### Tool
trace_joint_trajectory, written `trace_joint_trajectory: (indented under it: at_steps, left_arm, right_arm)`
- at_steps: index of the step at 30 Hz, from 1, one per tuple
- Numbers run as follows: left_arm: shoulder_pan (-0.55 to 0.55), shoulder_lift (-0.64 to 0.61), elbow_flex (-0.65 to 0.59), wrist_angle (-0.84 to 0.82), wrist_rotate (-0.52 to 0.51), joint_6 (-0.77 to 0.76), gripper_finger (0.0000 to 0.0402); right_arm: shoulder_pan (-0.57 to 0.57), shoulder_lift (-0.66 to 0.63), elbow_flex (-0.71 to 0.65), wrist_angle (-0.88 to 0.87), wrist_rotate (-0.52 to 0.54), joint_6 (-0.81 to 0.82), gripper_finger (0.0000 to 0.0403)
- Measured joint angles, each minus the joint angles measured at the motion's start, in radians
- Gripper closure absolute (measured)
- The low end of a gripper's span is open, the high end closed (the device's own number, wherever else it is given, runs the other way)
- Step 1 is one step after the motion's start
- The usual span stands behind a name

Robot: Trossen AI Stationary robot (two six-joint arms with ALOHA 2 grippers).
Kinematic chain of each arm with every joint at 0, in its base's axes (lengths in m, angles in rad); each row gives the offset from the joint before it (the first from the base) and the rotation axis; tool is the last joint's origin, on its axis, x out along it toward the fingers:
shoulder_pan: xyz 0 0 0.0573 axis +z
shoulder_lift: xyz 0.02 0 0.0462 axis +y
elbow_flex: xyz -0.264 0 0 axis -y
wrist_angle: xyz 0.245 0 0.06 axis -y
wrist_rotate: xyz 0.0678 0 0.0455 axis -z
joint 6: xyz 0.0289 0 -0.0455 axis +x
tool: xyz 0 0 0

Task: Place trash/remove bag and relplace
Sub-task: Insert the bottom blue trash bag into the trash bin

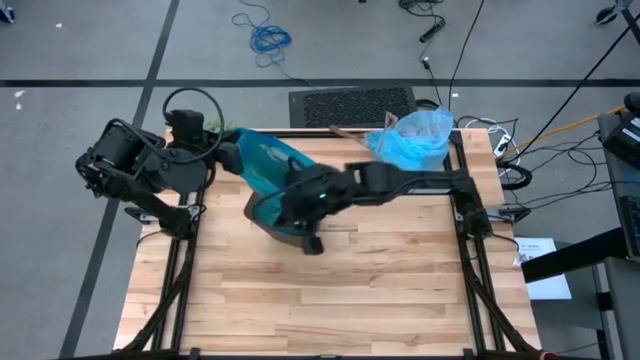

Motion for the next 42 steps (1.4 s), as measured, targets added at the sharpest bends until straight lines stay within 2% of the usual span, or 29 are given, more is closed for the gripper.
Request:
trace_joint_trajectory:
  at_steps: [4,7,15,25,30,42]
  left_arm:
    - [-0.001,-0.002,0.0,0.0,0.004,0.021,0.0402]
    - [-0.002,-0.006,0.0,0.0,0.006,0.025,0.0402]
    - [-0.009,-0.034,0.0,0.0,0.003,0.027,0.0402]
    - [-0.009,-0.037,0.0,0.031,0.0,0.045,0.0402]
    - [-0.008,-0.036,-0.001,0.039,-0.001,0.045,0.0402]
    - [-0.008,-0.036,-0.001,0.043,-0.005,0.044,0.0402]
  right_arm:
    - [-0.004,0.061,0.0,0.025,0.076,0.086,0.0403]
    - [-0.025,0.071,0.0,0.052,0.078,0.122,0.0403]
    - [-0.098,0.083,0.003,-0.059,0.125,0.065,0.0403]
    - [-0.107,0.209,0.002,-0.179,0.12,0.039,0.0403]
    - [-0.079,0.237,0.003,-0.172,0.071,0.041,0.0403]
    - [-0.021,0.077,0.001,-0.135,0.047,0.074,0.0398]
